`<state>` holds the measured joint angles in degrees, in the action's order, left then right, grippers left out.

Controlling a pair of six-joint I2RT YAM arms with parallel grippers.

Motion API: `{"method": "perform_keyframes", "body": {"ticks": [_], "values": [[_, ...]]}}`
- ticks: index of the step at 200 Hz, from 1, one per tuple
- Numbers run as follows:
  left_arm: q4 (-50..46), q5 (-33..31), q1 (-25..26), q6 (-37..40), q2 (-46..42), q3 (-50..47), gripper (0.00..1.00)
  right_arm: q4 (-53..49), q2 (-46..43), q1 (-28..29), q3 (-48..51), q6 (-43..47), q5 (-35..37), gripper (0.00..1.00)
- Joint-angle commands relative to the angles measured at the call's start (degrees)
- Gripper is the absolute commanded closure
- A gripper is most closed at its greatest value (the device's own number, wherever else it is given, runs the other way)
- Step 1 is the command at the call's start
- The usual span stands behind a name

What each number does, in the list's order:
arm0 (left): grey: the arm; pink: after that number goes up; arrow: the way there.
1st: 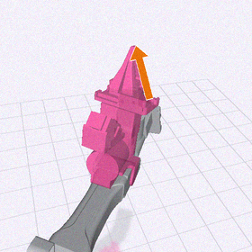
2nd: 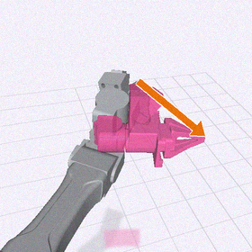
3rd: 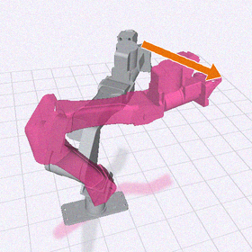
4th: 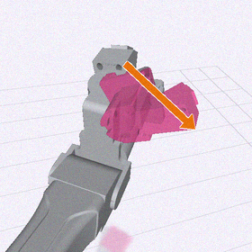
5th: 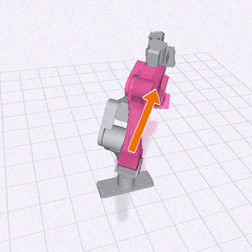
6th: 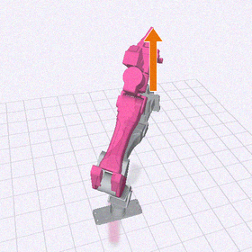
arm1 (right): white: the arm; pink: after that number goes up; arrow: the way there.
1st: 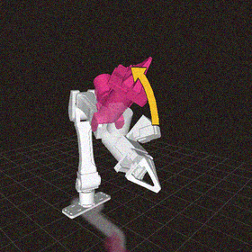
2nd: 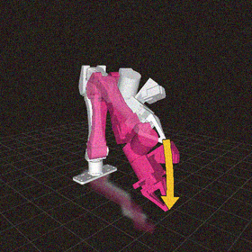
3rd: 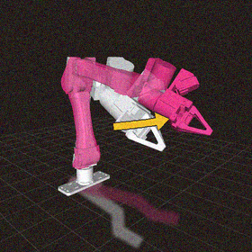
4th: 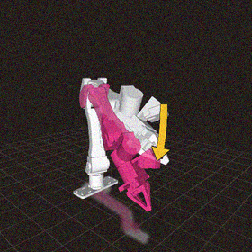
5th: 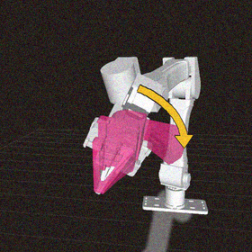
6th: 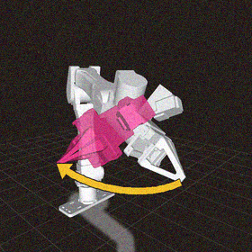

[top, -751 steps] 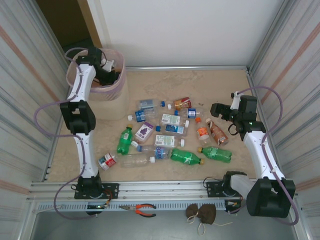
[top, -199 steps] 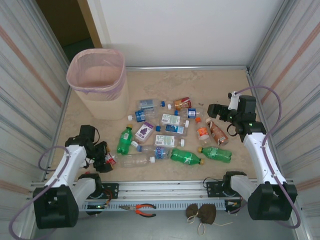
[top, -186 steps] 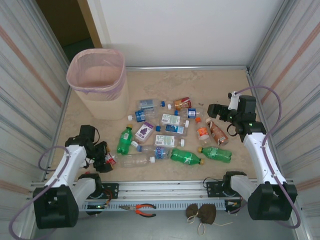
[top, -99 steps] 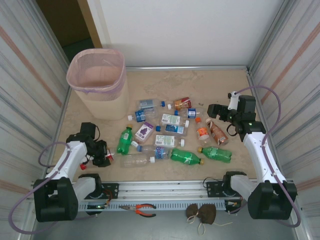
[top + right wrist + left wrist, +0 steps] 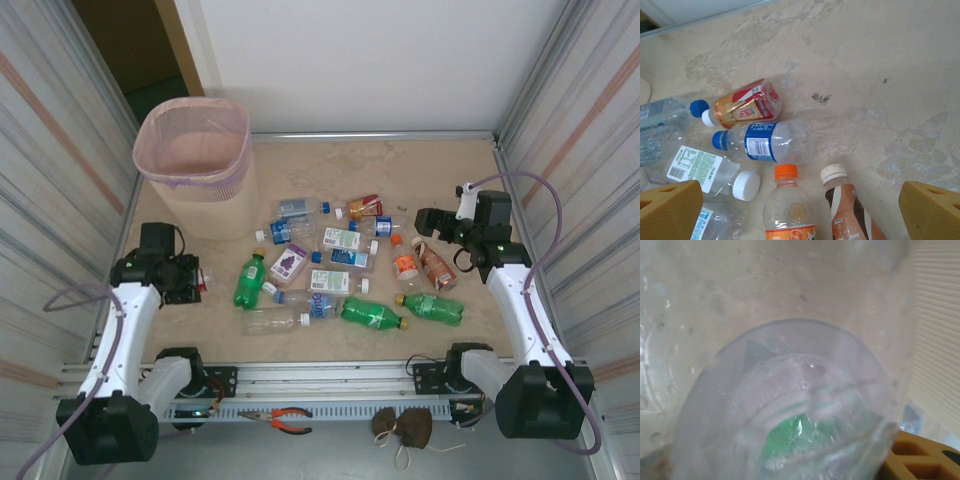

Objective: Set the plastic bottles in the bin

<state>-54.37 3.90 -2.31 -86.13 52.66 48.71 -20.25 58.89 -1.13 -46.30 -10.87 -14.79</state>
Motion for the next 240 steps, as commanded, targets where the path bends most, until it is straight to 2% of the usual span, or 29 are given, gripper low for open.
{"method": "perform_keyframes", "body": {"ticks": [1, 28, 69, 84, 131, 163, 207, 240], "values": [[4.11, -4.48, -0.24, 16.24, -1.7, 4.83, 0.5, -1.55, -1.06, 0.37, -2.15, 1.46, 0.82, 0.01], [11.33, -3.66, -0.24, 31.12, -4.23, 8.67, 0.5, -1.67, -1.11, 0.42, -2.39, 1.58, 0.99, 0.01], [17.26, 3.76, -0.29, 51.43, -4.11, 16.07, 0.54, -2.0, -0.8, 0.4, -3.08, 1.99, 1.35, 0.01], [17.06, 7.54, -0.32, 57.65, -1.56, 20.52, 0.56, -2.07, -0.68, 0.4, -3.51, 2.15, 1.34, 0.01], [12.9, 14.83, -0.06, 70.52, 11.48, 37.48, 0.56, -2.51, -0.78, 0.36, -3.84, 2.37, 1.61, 0.01], [7.37, 15.25, 1.83, 77.65, 23.05, 50.04, 0.57, -2.86, -1.22, 0.41, -3.88, 2.52, 2.0, 0.01], [-8.26, 10.01, 4.11, 88.64, 41.77, 70.62, 0.59, -3.86, -1.93, 0.35, -4.23, 2.96, 2.83, 0.01], [-16.05, 6.03, 4.1, 93.8, 51.19, 78.76, 0.6, -4.22, -1.94, 0.32, -4.22, 3.13, 3.27, 0.01]]}}
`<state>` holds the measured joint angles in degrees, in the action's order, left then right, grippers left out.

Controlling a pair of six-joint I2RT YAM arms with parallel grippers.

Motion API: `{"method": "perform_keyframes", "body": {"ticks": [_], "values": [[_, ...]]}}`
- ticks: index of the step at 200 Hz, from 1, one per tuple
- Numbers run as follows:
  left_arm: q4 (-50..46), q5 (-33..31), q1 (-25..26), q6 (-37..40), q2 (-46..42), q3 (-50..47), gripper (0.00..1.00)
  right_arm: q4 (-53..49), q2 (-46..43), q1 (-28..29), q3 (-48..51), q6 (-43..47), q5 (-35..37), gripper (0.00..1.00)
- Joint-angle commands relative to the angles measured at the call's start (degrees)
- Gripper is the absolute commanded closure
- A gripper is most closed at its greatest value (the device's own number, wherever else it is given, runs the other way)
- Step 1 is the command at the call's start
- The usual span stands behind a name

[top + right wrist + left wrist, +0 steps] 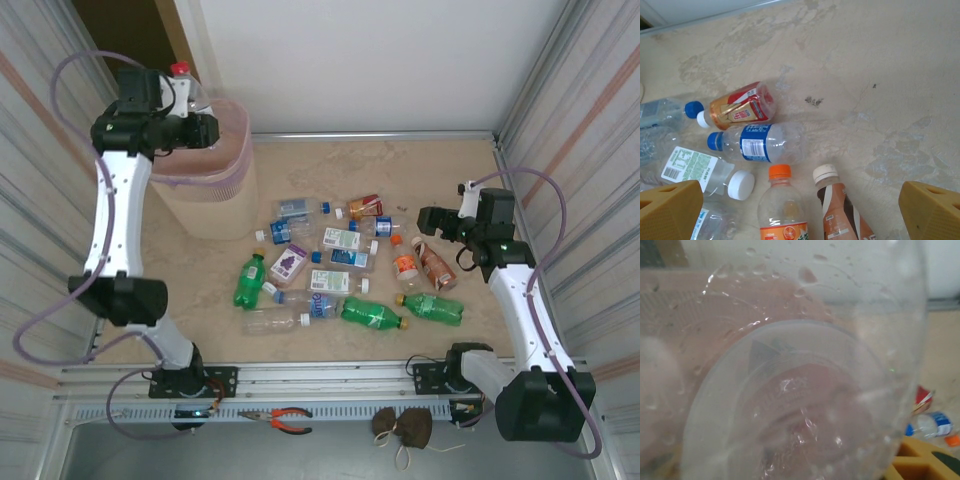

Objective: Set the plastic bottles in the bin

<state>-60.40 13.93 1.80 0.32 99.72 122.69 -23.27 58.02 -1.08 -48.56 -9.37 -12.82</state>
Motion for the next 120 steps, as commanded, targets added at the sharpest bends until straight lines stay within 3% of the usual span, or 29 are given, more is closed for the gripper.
{"method": "perform_keyframes", "body": {"ticks": [1, 42, 120], "values": [[-10.14, -4.18, 0.02, 7.56, 4.33, 4.89, 0.6, -1.19, -1.07, 0.33, -1.98, 1.62, 1.3, 0.01], [-13.36, -9.19, -0.7, 12.58, 10.58, 5.5, 0.6, -1.08, -0.81, 0.38, -1.9, 1.67, 1.48, 0.01], [-18.6, -10.33, -2.58, 16.6, 22.38, 6.78, 0.59, -0.51, 0.46, 0.45, -1.54, 1.56, 1.66, 0.01]]}}
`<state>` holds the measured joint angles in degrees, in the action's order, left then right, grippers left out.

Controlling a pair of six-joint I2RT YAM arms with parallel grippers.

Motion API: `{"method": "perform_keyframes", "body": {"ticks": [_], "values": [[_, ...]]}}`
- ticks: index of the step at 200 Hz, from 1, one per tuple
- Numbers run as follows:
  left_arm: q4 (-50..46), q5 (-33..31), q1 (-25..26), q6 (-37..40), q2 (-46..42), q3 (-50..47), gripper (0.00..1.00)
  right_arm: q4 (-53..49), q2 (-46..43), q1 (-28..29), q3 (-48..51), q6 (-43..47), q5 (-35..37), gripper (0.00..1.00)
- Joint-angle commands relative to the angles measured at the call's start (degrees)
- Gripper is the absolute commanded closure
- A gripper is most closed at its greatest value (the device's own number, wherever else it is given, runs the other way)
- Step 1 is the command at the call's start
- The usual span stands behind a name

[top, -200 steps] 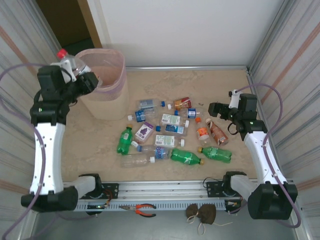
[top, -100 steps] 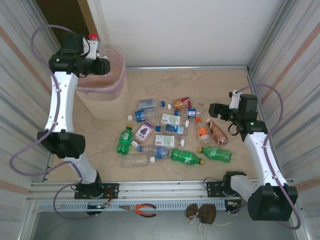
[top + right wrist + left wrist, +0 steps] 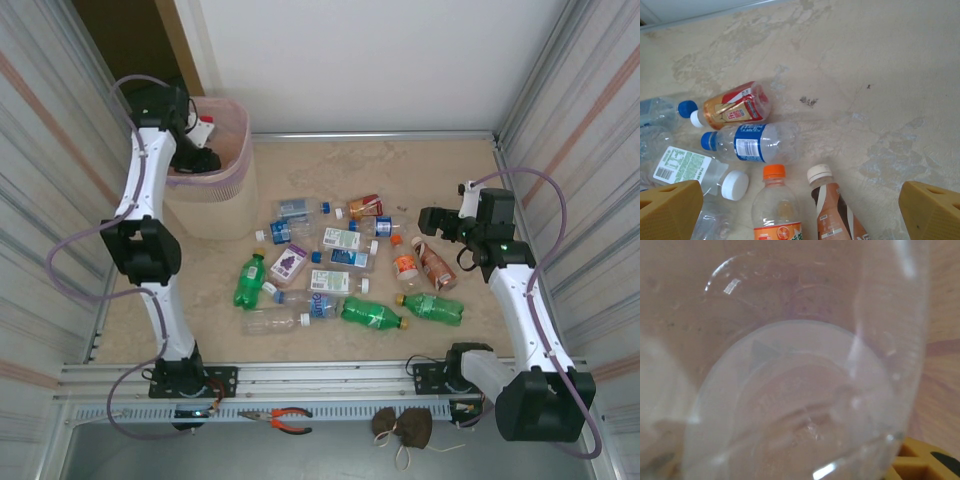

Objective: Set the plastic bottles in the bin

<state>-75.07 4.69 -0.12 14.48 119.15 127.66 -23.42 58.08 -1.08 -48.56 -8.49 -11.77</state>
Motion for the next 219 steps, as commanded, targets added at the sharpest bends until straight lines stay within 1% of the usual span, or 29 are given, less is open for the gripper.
{"method": "perform_keyframes", "body": {"ticks": [1, 45, 87, 107, 131, 141, 158, 175, 193, 219], "values": [[-4.03, -1.04, -0.66, 2.42, 3.03, 1.81, 0.59, -0.29, 0.42, 0.46, -1.54, 0.72, 0.65, 0.01], [-6.26, -1.15, -0.74, 1.06, 5.9, -0.93, 0.58, -0.55, 1.88, 0.57, -1.93, 0.18, -0.18, 0.01], [-7.62, -1.04, -0.68, 0.05, 8.06, -3.05, 0.51, -2.54, 5.25, 0.68, -3.57, -0.11, -0.83, 0.01], [-7.69, -0.51, -0.42, -0.06, 8.4, -2.8, 0.43, -3.9, 7.46, 0.66, -4.69, -0.07, -1.43, 0.0], [-7.47, 0.73, -0.22, -0.13, 7.72, -2.18, 0.35, -7.0, 11.41, 0.91, -7.07, 0.27, -1.31, 0.03], [-7.44, 1.16, -0.23, -0.18, 7.4, -1.74, 0.34, -8.43, 12.98, 1.06, -8.07, 0.32, -0.7, 0.05], [-7.45, 1.77, -0.23, -0.21, 6.77, -1.27, 0.32, -10.72, 15.7, 1.11, -9.67, 0.6, -0.06, 0.09], [-7.33, 2.91, -0.21, -0.15, 5.78, -0.93, 0.31, -12.56, 18.28, 1.4, -10.9, 1.23, 0.64, 0.16], [-7.12, 4.1, -0.2, -0.03, 4.68, -0.7, 0.3, -14.67, 21.16, 2.4, -12.7, 1.91, 2.55, 0.26], [-6.87, 5.86, -0.13, -0.07, 3.0, -0.55, 0.29, -17.04, 25.19, 4.15, -14.97, 2.8, 5.79, 0.38]]}}
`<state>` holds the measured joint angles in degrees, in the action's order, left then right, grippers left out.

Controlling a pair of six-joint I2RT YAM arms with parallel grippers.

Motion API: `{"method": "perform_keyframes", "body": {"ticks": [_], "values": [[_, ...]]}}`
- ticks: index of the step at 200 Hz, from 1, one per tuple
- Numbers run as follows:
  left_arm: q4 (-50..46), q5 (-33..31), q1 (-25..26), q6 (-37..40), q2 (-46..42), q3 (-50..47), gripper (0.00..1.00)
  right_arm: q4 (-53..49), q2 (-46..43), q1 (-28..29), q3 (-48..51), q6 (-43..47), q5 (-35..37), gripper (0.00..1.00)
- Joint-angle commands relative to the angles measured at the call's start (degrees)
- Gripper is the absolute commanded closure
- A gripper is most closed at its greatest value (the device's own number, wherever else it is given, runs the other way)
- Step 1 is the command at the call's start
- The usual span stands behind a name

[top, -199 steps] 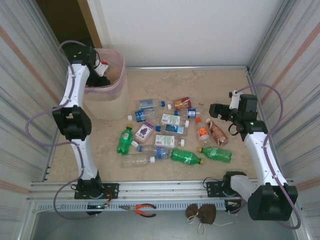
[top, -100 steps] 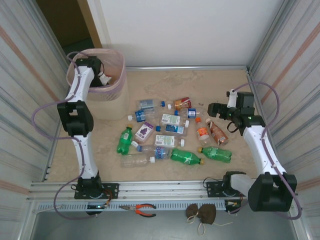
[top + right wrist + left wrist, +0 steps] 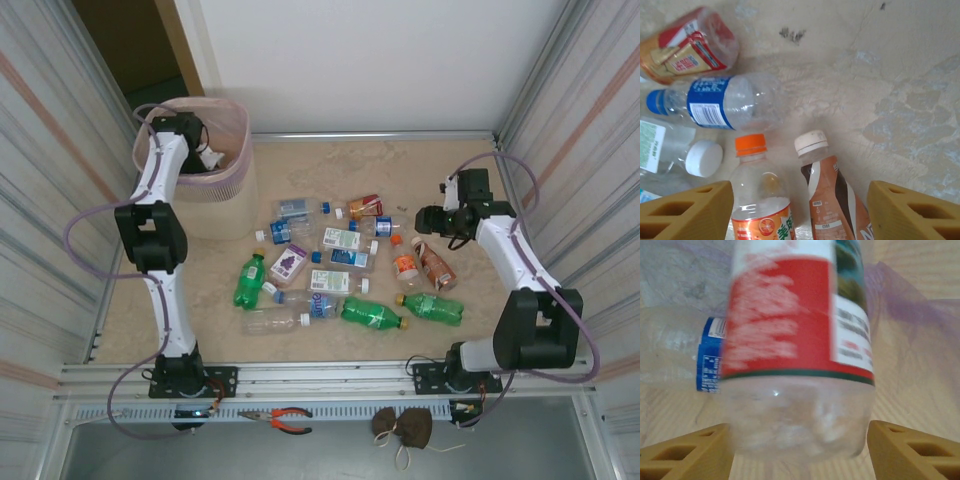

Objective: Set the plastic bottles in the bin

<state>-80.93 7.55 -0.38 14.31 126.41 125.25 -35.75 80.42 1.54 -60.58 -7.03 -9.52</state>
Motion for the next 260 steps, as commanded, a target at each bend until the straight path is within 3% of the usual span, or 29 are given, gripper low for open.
{"method": "perform_keyframes", "body": {"ticks": [1, 46, 111, 203, 260], "values": [[-1.04, 3.09, 0.12, 0.11, -4.29, 1.84, 0.29, -4.79, 3.01, 1.58, -3.0, 1.32, 3.58, 0.38], [-0.67, 4.94, -0.05, 0.0, -8.86, 1.77, 0.29, -7.43, 9.03, 3.35, -6.05, 2.35, 3.75, 0.5], [2.72, 14.11, -1.34, -2.09, -17.09, 1.07, 0.28, -10.64, 16.97, 5.18, -10.49, 4.3, 7.71, 0.58], [8.8, 24.16, -1.38, -6.89, -26.79, -0.44, 0.25, -12.14, 26.29, 5.14, -14.78, 6.33, 8.26, 0.55], [14.71, 26.2, -1.38, -10.48, -32.51, -4.6, 0.24, -12.34, 30.03, 4.77, -16.7, 5.94, 10.84, 0.57]]}}
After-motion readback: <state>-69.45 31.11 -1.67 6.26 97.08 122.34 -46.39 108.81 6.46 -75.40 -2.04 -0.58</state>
